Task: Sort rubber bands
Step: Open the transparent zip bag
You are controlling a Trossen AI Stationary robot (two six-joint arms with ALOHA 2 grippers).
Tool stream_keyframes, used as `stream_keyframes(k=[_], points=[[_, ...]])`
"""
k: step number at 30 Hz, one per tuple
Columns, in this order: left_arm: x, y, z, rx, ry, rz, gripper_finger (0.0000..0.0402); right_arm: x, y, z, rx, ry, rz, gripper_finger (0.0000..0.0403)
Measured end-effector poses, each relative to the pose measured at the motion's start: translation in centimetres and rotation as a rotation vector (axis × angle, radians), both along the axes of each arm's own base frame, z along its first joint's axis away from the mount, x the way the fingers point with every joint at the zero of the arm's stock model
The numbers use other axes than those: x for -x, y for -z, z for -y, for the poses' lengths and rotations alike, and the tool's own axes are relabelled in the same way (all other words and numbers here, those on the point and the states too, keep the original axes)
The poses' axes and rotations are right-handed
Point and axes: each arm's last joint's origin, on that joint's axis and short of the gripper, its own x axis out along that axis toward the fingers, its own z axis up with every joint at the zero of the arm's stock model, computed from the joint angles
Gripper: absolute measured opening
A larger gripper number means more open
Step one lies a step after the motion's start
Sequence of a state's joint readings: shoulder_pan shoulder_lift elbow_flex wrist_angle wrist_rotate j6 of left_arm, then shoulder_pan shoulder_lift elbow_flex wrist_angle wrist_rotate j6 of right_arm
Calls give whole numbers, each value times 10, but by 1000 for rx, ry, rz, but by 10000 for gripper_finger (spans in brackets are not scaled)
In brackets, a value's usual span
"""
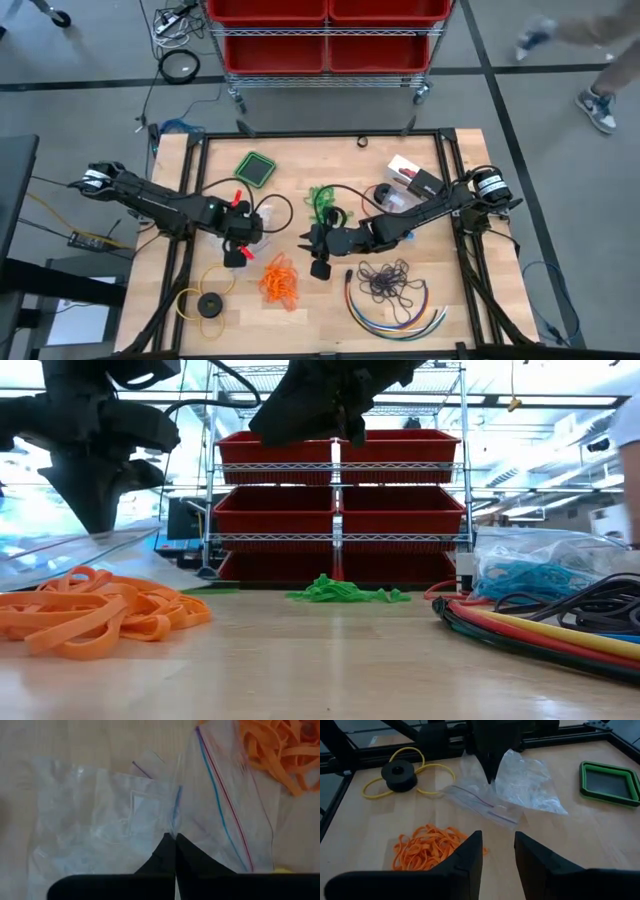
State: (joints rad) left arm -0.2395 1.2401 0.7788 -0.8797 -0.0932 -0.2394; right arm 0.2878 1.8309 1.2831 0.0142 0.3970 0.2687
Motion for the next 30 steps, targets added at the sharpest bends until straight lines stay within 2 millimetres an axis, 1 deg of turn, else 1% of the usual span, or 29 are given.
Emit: stream_keyframes(k=[10,17,21,24,30], points=[[0,2,-2,-24,-14,8,2,0,0,0,1,0,0,103],[10,33,-4,-19,-38,-1,3,0,0,0,1,0,-1,103],[15,44,-5,-12,-74,-9,3,0,0,0,1,0,-1,103],[14,45,-5,-5,-82,9,4,0,0,0,1,0,-1,103],[8,42,-3,11,-63,69,9,0,0,1,-2,4,-1,103]])
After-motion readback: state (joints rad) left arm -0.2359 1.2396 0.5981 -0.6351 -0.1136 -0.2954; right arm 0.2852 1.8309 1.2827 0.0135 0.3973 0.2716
